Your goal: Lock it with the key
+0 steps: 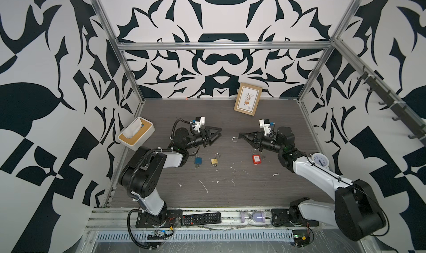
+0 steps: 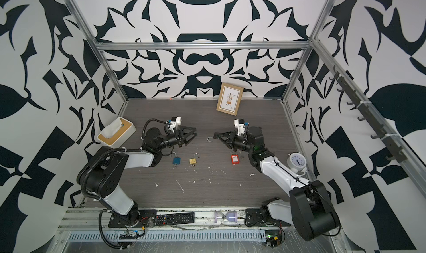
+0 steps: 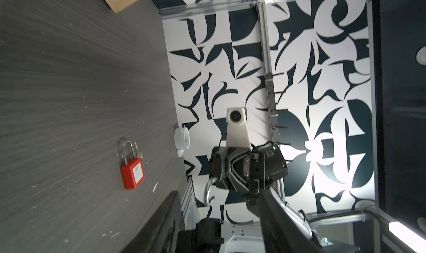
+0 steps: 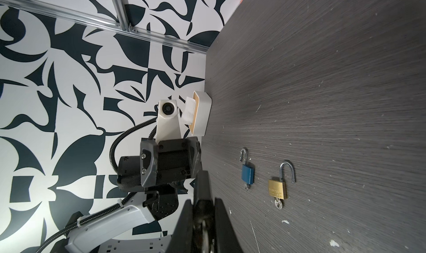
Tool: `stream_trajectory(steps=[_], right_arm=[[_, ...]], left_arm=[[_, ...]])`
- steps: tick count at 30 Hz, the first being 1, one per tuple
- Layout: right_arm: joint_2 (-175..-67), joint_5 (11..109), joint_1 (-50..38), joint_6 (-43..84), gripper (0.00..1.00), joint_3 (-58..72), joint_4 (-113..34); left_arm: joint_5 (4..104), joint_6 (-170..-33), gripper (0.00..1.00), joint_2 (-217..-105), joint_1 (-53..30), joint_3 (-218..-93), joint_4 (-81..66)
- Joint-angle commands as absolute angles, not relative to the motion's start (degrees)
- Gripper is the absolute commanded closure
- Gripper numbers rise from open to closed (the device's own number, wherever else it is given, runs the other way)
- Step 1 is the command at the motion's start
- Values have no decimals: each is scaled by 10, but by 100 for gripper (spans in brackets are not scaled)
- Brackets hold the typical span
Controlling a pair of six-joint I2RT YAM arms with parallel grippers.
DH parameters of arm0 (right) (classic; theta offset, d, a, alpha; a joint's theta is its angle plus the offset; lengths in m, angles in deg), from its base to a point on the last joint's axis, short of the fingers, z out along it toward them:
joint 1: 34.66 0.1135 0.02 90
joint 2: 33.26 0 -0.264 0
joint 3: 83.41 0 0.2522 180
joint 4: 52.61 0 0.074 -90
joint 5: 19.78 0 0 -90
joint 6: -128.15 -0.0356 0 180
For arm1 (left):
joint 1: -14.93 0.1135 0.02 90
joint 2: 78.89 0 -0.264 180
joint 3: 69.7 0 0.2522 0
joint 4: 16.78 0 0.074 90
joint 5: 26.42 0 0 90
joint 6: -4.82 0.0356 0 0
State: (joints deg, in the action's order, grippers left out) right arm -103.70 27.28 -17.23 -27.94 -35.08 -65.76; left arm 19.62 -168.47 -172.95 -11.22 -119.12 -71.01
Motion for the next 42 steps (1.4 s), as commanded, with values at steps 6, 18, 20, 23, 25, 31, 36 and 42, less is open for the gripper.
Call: stream_trajectory(steps=[6, 18, 20, 23, 25, 31, 36, 42], right_arm=[[-1041, 189, -179, -276, 100, -318, -783], [-1079, 159, -179, -333, 100, -340, -909], [-1079, 160, -179, -327, 100, -341, -908], [-1073, 162, -178, -310, 100, -341, -892], [-1067, 162, -178, -294, 100, -339, -868], [-1057, 162, -177, -264, 100, -342, -822], [-1046, 163, -174, -243, 100, -347, -790], [-1041, 157, -167, -243, 100, -351, -787]], left_arm=[[202, -1483, 41, -1613, -207, -1198, -425], [230, -1391, 43, -1569, -222, -1232, -278], [223, -1406, 43, -1578, -222, -1231, -305], [210, -1433, 43, -1595, -222, -1230, -352], [205, -1445, 43, -1606, -222, -1232, -370], [193, -1474, 42, -1633, -222, -1241, -418], [199, -1476, 43, -1633, -222, -1248, -417], [200, -1475, 47, -1640, -217, -1258, -409]])
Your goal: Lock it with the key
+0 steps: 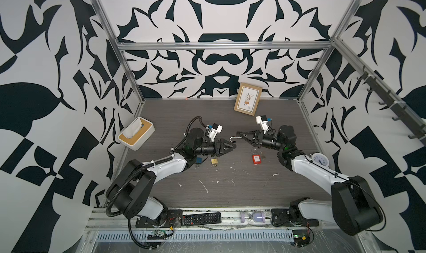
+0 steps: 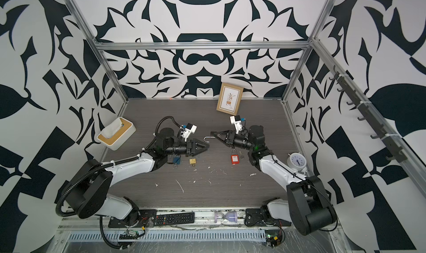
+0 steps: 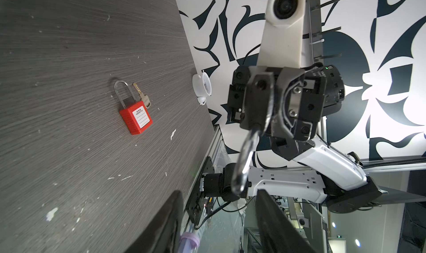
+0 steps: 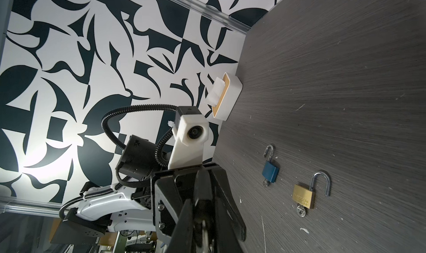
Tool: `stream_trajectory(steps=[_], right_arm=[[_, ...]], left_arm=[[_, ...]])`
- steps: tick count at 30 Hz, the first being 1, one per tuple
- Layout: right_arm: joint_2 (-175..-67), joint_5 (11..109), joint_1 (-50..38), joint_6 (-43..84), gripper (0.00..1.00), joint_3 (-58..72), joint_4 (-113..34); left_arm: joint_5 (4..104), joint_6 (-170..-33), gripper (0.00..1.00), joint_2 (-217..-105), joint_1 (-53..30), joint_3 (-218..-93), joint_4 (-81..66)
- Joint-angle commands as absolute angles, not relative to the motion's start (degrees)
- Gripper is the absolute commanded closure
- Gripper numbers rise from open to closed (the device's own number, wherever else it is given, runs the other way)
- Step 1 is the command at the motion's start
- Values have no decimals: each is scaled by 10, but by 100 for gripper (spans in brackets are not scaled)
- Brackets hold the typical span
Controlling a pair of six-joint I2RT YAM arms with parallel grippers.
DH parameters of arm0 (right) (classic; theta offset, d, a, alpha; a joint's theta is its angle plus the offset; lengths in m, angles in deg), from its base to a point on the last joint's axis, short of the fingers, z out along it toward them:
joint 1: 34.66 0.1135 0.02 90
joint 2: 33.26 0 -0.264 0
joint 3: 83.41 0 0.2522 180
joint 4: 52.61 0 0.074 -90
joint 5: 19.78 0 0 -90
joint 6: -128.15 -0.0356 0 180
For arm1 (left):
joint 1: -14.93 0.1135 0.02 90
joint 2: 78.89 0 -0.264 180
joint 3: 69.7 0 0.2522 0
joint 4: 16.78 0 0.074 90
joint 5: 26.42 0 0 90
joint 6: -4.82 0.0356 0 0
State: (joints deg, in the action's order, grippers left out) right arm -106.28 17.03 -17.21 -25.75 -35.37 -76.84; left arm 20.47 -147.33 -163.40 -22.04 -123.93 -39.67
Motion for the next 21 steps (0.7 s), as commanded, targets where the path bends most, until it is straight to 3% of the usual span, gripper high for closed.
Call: stream_trajectory(steps=[1, 21], right_arm=[[-1040, 156, -166, -242, 100, -350, -786], [-1018, 152, -129, -243, 100, -346, -761]], left_arm=[[200, -1476, 48, -1642, -217, -1259, -409], [191, -1493, 55, -1674, -183, -1252, -448]])
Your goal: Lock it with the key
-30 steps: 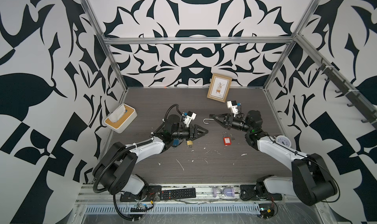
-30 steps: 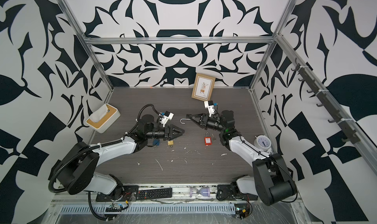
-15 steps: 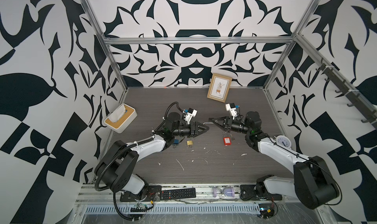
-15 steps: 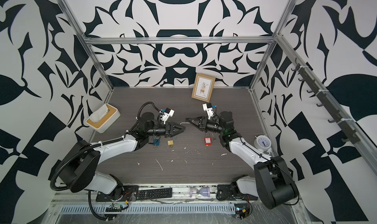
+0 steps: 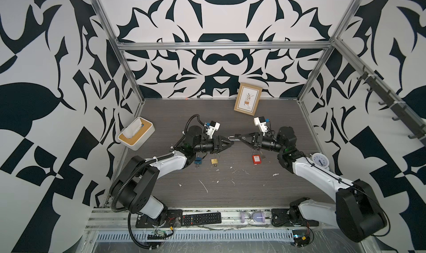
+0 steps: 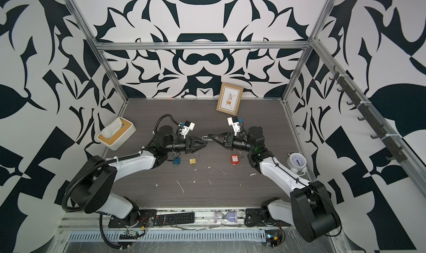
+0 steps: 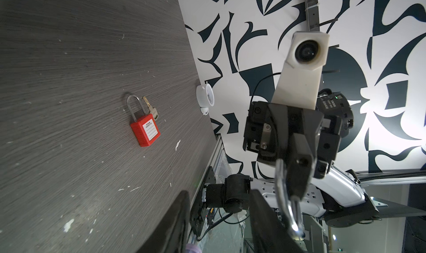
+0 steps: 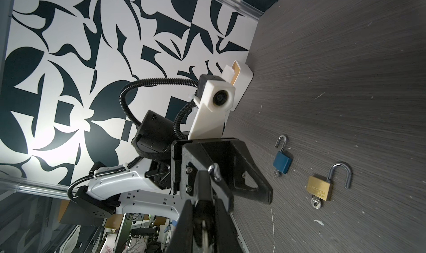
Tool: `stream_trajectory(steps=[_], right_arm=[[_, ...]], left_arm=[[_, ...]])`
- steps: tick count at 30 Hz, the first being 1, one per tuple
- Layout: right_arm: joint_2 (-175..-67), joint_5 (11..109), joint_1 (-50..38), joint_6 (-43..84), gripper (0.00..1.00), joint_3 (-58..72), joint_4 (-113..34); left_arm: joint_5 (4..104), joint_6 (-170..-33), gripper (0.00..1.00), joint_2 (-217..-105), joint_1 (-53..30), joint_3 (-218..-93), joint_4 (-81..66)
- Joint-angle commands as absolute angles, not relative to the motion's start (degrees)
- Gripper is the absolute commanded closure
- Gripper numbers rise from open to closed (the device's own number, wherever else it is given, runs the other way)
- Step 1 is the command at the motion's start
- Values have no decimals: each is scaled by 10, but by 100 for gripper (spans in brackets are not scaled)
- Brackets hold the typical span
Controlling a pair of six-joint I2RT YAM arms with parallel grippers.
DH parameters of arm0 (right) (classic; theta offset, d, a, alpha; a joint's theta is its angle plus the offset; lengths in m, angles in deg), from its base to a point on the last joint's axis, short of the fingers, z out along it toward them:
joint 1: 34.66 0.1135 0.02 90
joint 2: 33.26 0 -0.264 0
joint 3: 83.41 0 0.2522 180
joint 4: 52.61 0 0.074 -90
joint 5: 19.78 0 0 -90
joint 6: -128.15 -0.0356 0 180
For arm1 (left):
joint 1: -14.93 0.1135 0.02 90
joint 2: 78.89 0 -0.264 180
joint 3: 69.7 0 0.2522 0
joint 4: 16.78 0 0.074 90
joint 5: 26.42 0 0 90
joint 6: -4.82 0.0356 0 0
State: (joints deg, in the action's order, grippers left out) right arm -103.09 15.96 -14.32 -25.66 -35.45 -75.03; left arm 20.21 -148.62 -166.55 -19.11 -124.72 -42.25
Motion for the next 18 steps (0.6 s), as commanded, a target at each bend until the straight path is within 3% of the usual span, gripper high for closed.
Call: stream_trajectory(steps=[1, 18], right_arm=[[-1019, 154, -124, -241, 100, -348, -759], [-1075, 179, -113, -259, 100, -352, -813]], left_arm=[[190, -1493, 55, -1675, -183, -1254, -448], [169, -1542, 52, -1652, -164, -1205, -513]])
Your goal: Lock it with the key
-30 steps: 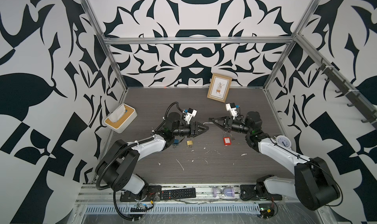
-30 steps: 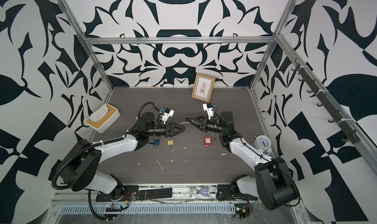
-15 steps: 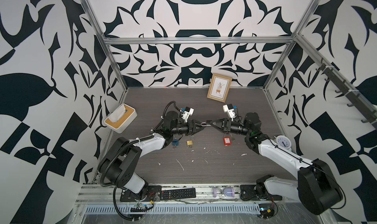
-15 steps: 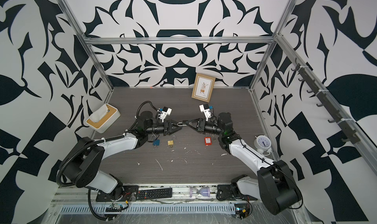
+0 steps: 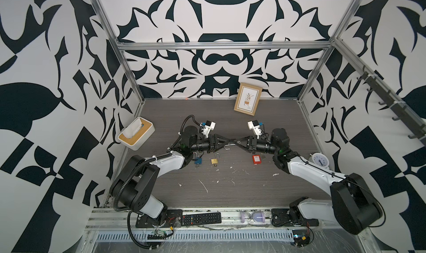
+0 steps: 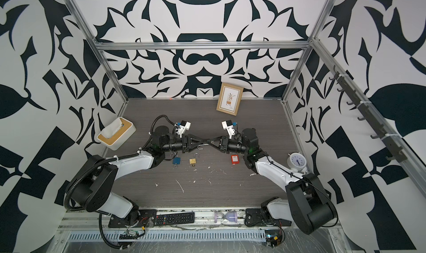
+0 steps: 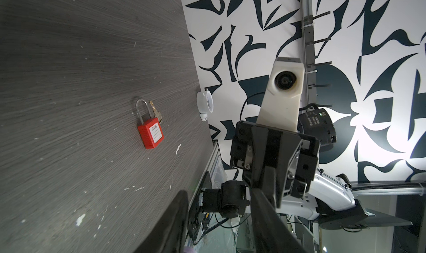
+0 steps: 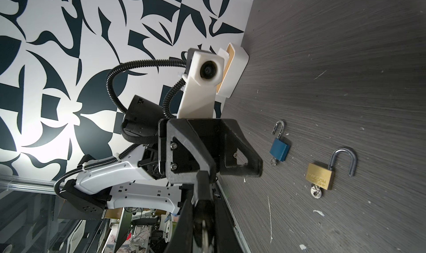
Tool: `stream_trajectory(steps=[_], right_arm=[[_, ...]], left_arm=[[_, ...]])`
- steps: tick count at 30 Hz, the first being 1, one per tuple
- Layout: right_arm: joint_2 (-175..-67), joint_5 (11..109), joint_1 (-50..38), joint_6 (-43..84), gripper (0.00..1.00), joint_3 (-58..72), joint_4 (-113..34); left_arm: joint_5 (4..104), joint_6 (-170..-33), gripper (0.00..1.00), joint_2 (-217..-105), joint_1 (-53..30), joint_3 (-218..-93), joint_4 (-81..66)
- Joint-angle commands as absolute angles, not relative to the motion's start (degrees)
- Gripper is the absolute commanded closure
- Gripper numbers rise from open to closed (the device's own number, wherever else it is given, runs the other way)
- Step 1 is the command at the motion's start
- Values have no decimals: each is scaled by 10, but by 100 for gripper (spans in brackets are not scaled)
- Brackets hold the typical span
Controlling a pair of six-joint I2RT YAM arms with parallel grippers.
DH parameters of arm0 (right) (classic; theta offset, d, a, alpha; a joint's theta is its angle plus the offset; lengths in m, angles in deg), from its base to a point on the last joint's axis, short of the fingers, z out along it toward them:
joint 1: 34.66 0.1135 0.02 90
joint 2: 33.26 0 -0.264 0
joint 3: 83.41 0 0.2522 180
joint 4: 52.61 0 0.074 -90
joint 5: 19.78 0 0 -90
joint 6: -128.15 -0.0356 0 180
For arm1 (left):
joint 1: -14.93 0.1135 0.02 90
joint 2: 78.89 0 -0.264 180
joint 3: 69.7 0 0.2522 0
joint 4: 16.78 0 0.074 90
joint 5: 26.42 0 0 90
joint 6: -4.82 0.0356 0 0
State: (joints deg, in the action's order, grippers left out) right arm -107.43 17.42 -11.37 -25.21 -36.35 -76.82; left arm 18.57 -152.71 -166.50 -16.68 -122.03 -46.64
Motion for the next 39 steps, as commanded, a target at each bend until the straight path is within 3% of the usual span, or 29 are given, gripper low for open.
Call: stream_trajectory(steps=[1, 5, 12, 33, 39], right_arm=[[-1076, 179, -113, -261, 100, -352, -816], [-1075, 180, -114, -252, 100, -355, -806], [-1057, 189, -121, -232, 100, -361, -770], [-1043, 219, -122, -190, 100, -353, -710], [-1043, 225, -123, -176, 100, -347, -698]], left_arm=[[170, -1546, 51, -1654, -161, -1199, -522], [168, -1585, 49, -1676, -143, -1170, -607], [148, -1680, 60, -1733, -139, -1152, -772], [148, -1695, 62, -1737, -164, -1150, -789], [148, -1699, 69, -1737, -173, -1149, -790]])
